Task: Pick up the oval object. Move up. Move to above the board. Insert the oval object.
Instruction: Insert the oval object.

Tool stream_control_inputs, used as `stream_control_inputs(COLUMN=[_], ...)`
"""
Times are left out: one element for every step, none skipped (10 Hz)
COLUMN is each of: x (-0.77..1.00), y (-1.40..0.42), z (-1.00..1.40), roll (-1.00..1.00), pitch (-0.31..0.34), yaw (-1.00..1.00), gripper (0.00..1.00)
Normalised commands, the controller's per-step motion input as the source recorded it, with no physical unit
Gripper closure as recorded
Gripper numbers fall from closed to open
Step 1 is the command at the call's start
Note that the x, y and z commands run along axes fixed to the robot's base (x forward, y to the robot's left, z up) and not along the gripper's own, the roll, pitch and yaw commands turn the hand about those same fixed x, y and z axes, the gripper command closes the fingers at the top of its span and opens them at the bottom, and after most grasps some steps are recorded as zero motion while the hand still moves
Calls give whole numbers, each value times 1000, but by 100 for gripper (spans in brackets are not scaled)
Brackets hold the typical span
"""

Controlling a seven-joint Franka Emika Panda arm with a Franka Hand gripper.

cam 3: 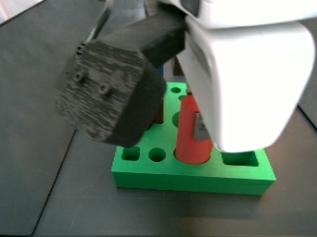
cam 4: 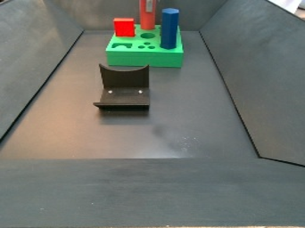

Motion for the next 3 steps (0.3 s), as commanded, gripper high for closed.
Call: stream_control_inputs(x=[46, 206, 26], y=[0, -94, 0], z=[0, 0, 0], roll=[0, 46, 0], pitch=[16, 90, 31], yaw=[0, 0, 0], gripper=[100, 100, 100])
